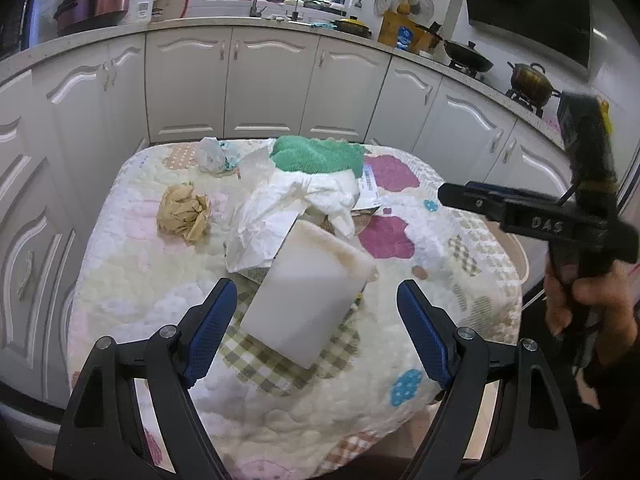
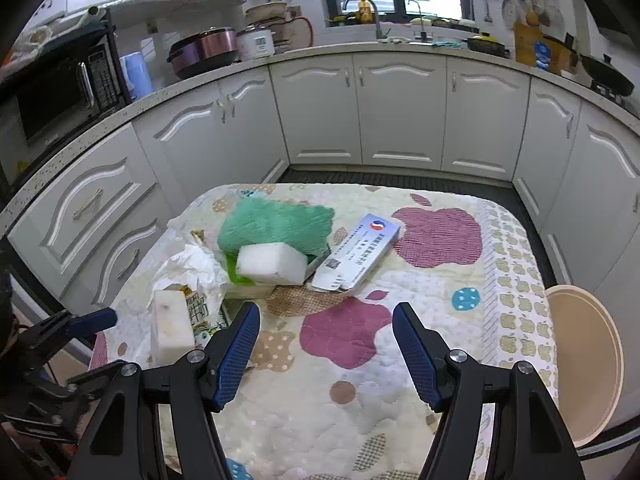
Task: Collect trash
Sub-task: 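Grasp the white sponge block with the left gripper while the right grasps crumpled tissue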
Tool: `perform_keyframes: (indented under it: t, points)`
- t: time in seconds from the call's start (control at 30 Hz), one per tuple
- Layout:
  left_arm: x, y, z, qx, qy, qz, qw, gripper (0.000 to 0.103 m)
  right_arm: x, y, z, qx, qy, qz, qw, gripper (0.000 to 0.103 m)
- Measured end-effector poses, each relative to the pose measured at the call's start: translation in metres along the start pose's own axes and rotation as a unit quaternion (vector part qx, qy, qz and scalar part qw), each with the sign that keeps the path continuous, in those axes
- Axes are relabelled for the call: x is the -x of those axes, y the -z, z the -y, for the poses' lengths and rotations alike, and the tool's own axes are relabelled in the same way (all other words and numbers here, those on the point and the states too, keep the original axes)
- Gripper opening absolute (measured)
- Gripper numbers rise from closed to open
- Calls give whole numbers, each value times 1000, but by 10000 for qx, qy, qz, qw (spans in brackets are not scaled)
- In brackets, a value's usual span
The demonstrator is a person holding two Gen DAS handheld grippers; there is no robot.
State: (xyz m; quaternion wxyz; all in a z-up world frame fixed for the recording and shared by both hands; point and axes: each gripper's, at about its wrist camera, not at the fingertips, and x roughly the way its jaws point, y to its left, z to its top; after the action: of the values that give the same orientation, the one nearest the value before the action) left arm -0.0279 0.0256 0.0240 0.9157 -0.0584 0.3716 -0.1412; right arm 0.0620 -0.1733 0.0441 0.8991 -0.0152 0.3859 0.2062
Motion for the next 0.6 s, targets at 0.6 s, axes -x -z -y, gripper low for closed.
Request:
perform_keyframes:
  t: [0.6]
  points:
    - [-54,2,-22,70,343,-428,9985,64,-41,-33,-44,259,-1143,-224,9929,66]
